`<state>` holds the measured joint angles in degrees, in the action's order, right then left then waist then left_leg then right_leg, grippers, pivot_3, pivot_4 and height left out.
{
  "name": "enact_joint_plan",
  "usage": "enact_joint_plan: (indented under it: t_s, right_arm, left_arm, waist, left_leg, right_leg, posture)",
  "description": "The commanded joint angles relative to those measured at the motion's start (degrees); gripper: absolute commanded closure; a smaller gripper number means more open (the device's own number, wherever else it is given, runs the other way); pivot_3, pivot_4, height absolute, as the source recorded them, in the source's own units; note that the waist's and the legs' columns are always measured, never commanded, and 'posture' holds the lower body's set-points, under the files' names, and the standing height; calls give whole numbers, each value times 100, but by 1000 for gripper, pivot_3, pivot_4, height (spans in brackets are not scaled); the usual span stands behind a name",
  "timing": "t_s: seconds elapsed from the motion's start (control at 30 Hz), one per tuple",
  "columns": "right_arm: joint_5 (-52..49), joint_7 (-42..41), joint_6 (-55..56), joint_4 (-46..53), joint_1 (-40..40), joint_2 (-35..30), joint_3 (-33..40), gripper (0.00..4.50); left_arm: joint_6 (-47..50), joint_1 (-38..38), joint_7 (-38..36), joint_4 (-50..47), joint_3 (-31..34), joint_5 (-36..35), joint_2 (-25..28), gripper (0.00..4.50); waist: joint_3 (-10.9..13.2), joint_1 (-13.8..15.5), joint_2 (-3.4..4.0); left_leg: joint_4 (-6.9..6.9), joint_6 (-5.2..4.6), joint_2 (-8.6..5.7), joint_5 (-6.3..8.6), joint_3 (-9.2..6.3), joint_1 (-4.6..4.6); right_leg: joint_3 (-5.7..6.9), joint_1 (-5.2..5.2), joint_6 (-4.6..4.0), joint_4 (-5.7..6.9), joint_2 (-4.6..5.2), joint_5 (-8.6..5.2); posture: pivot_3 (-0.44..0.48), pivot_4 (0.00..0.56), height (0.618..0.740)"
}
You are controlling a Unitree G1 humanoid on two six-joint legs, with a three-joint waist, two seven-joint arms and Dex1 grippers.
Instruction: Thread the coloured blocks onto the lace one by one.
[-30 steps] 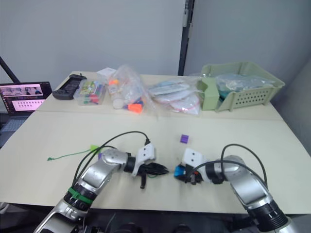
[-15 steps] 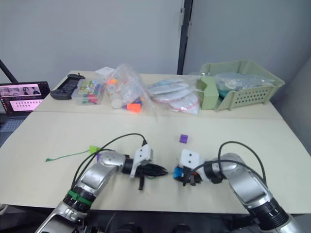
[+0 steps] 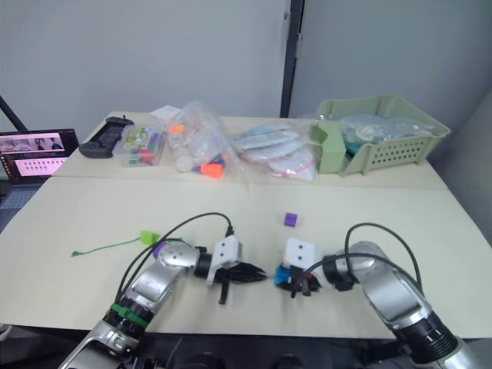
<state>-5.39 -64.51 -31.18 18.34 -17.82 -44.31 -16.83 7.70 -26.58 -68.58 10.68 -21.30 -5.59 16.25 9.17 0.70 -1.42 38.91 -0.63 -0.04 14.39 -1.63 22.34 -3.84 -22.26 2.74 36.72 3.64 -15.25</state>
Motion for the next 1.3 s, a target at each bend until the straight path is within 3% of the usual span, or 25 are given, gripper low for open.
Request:
enact_joint_plan:
  t_s: [0.03,0.37,0.57,0.93,1.3]
  right_arm:
    - [-37,42,-80,125,-93,167,-245,3139]
    - [-30,131,-228,170,-165,330,-310,3139]
    - [32,82,-161,198,-70,204,-287,3139]
    - [-87,8,-551,739,-254,162,-430,3139]
    - [-33,97,-474,672,-173,128,-425,3139]
  left_arm:
    - [406,-235,106,-604,-473,-29,-430,4500]
    - [681,-242,51,-791,-645,170,-517,4500]
    - [525,-344,-170,-728,-404,184,-190,4500]
    - [1024,-558,55,-1597,-453,410,199,4500]
    - [1111,-71,73,-1583,188,-295,268,4500]
  waist:
    - [0,7,0]
    - [0,0,0]
    - [0,-14,0]
    - [2,-107,1]
    - [6,-146,2]
  left_leg:
    - [2,0,-2,0,0,0]
    - [6,0,-1,-1,2,-4]
    - [6,1,0,-1,2,-5]
    - [-6,0,5,0,1,7]
    - [-7,0,9,0,1,10]
  right_leg:
    - [0,1,0,0,1,0]
    - [0,7,1,-2,1,0]
    - [0,6,1,0,0,0]
    - [-1,-13,0,3,-5,0]
    - [0,-22,0,6,-5,0]
  posture:
    - [0,150,740]
    - [0,150,740]
    - [0,150,740]
    - [0,150,740]
    - [0,150,740]
